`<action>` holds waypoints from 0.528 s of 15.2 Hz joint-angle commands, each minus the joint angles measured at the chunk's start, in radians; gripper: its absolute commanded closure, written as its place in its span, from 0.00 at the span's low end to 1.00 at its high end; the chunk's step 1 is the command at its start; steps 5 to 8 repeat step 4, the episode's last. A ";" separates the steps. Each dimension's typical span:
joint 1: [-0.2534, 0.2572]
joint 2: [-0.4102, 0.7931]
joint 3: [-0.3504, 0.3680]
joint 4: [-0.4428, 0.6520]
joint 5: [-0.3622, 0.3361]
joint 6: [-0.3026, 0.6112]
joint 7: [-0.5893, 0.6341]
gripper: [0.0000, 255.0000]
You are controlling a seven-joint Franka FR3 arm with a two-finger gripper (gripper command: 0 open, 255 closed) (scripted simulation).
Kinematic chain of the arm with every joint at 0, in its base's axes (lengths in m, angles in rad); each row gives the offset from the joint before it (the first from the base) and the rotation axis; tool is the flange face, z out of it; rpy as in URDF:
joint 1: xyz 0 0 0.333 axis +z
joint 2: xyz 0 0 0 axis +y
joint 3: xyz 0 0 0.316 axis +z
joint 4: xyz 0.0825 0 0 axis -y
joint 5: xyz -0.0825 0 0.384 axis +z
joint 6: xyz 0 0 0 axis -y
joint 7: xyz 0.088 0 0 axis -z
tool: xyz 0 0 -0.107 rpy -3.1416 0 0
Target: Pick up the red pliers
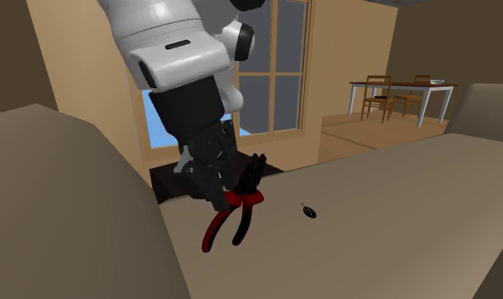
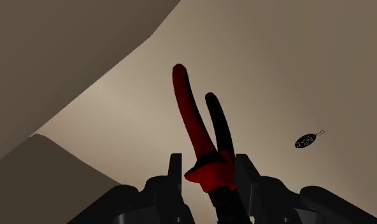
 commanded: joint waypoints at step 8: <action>-0.006 -0.002 -0.001 0.038 -0.002 -0.037 0.013 1.00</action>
